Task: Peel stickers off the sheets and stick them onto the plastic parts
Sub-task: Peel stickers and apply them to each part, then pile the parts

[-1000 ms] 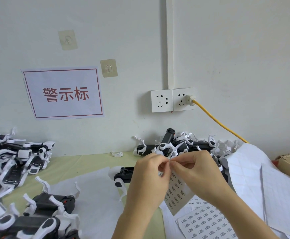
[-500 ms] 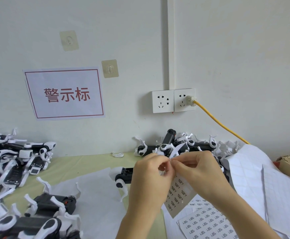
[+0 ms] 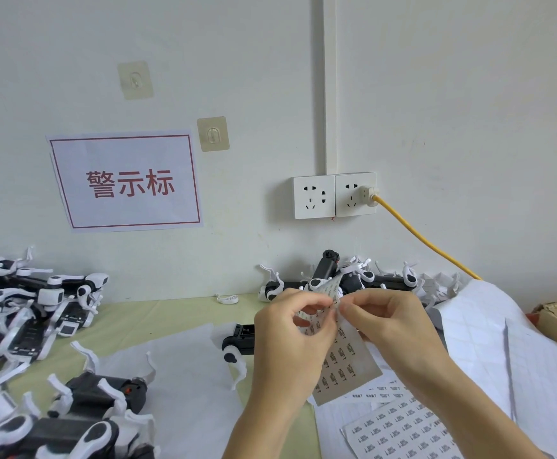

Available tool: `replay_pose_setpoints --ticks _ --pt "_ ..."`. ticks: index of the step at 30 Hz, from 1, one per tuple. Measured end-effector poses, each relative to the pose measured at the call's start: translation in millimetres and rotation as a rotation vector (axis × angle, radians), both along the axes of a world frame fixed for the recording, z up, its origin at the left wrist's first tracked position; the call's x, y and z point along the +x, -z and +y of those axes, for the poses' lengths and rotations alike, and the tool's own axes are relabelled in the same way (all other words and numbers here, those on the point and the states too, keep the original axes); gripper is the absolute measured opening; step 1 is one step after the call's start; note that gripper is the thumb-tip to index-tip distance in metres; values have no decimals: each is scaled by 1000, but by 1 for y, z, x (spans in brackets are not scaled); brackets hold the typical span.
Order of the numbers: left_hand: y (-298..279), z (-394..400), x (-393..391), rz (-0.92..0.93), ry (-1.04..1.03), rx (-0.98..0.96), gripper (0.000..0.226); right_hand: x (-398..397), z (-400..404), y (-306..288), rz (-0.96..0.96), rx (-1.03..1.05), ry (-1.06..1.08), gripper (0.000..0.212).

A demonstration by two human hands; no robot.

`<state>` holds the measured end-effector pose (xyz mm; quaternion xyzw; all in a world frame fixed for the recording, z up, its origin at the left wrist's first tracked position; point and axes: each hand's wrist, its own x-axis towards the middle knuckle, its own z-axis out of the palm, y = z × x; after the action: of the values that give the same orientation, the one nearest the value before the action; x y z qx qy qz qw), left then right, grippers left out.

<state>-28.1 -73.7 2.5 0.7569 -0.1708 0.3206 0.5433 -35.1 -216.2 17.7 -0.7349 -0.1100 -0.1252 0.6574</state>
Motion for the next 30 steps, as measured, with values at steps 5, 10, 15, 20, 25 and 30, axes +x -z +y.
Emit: replay_pose_setpoints --ticks 5,10,15,20,25,30 --pt "0 -1 -2 -49 -13 35 16 -1 3 1 -45 -26 26 20" --pt "1 0 -3 -140 -130 239 9 -1 8 2 -102 -199 97 21" --pt "1 -1 -3 -148 -165 293 7 -3 10 3 -137 -251 81 24" --pt "1 1 0 -183 -199 320 12 -5 10 1 -126 -256 53 24" --pt "2 2 0 -63 -101 141 14 -6 9 -1 -106 -221 56 20" --pt "-1 3 -2 79 23 -28 22 -6 7 -3 -95 -179 58 16"
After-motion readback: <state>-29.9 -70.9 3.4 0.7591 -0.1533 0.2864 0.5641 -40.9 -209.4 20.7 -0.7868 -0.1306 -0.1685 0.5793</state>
